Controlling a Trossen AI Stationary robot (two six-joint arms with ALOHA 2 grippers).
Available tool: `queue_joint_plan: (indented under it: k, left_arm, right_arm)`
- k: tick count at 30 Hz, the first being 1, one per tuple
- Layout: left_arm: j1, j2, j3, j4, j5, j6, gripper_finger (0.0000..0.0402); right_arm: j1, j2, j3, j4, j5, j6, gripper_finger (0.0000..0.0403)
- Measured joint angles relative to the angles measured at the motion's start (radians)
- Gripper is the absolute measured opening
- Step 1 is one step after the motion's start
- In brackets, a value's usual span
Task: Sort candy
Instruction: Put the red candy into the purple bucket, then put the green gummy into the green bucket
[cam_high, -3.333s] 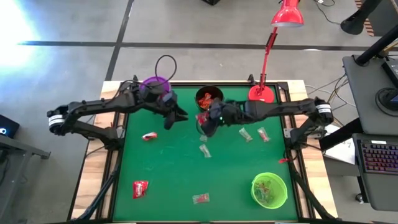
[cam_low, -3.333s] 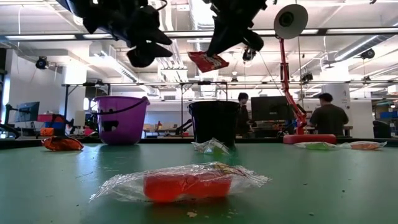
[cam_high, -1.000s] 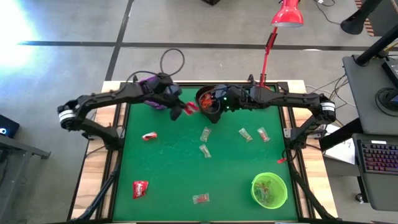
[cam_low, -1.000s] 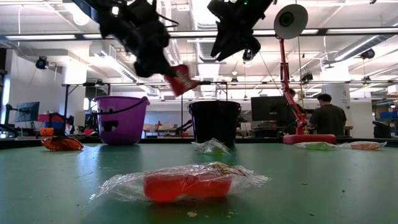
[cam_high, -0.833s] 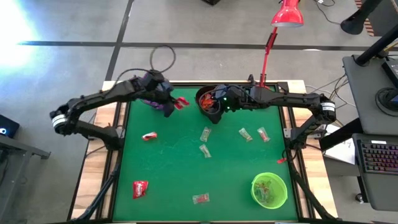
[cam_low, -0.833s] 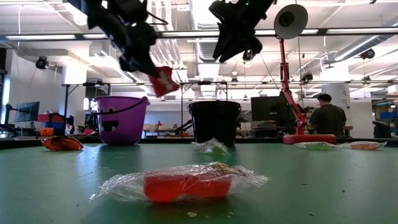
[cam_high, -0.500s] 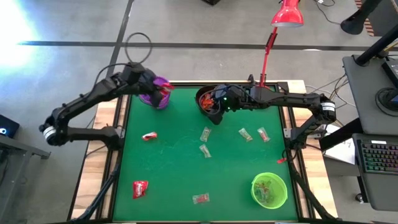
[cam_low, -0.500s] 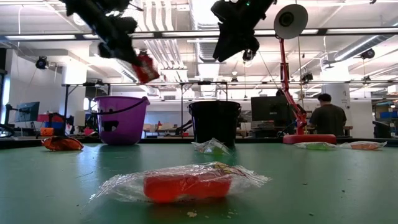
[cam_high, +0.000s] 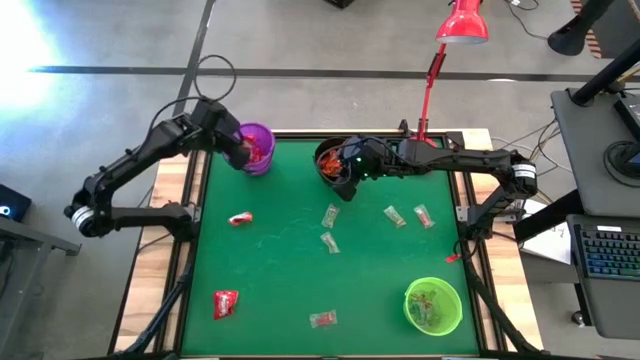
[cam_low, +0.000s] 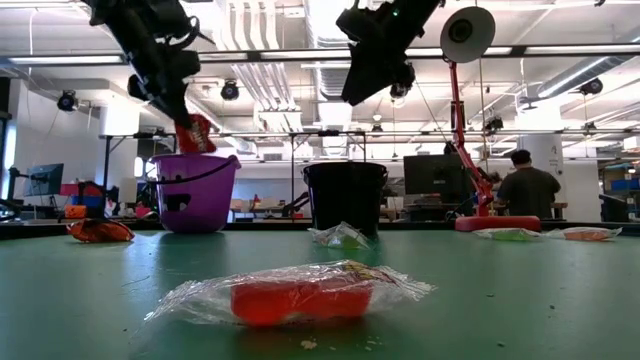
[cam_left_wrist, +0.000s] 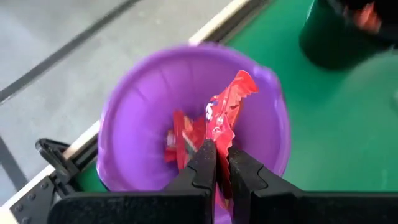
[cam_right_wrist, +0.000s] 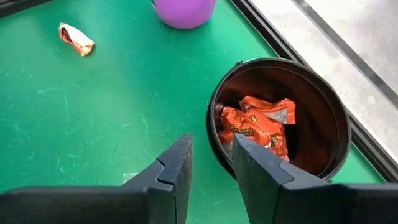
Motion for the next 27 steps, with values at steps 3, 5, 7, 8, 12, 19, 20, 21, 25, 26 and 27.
queue_joint_plan:
  k: [3,5,7,8,12,19,20,21,25,26,27]
  left_arm:
    - [0.0,0.029,-0.016,-0.024,0.0,0.024,0.0]
    - [0.0,0.042,-0.025,-0.023,0.0,0.028,0.0]
    - [0.0,0.052,-0.026,-0.015,0.0,0.039,0.0]
    - [0.0,0.058,-0.026,-0.015,0.0,0.045,0.0]
    - [0.001,0.083,-0.026,-0.016,0.0,0.066,0.0]
    - [0.001,0.108,-0.026,-0.016,0.0,0.073,0.0009]
    - [0.001,0.108,-0.026,-0.016,0.0,0.073,0.0014]
    - [0.001,0.108,-0.026,-0.016,0.0,0.073,0.0021]
    - [0.001,0.107,-0.026,-0.017,0.0,0.07,0.0051]
    - [0.001,0.106,-0.026,-0.017,0.0,0.07,0.0059]
    - [0.001,0.104,-0.026,-0.017,0.0,0.07,0.0066]
  right_arm:
    - [0.0,0.001,0.0,0.001,0.0,0.0,0.01]
    - [0.0,0.001,0.0,0.002,0.0,0.0,0.0098]
    - [0.0,0.001,0.0,0.005,0.0,0.001,0.0096]
    - [0.0,0.001,0.0,0.008,0.0,0.0,0.0095]
    - [0.0,0.001,0.0,0.032,0.0,0.001,0.0097]
    - [0.0,0.001,0.0,0.045,0.0,0.036,0.0097]
    - [0.0,0.001,0.0,0.045,0.0,0.037,0.0096]
    - [0.0,0.001,0.0,0.045,0.0,0.04,0.0094]
    - [0.0,0.001,0.0,0.045,0.0,0.045,0.0091]
    - [0.0,0.001,0.0,0.046,0.0,0.045,0.0091]
    - [0.0,0.001,0.0,0.046,0.0,0.046,0.0091]
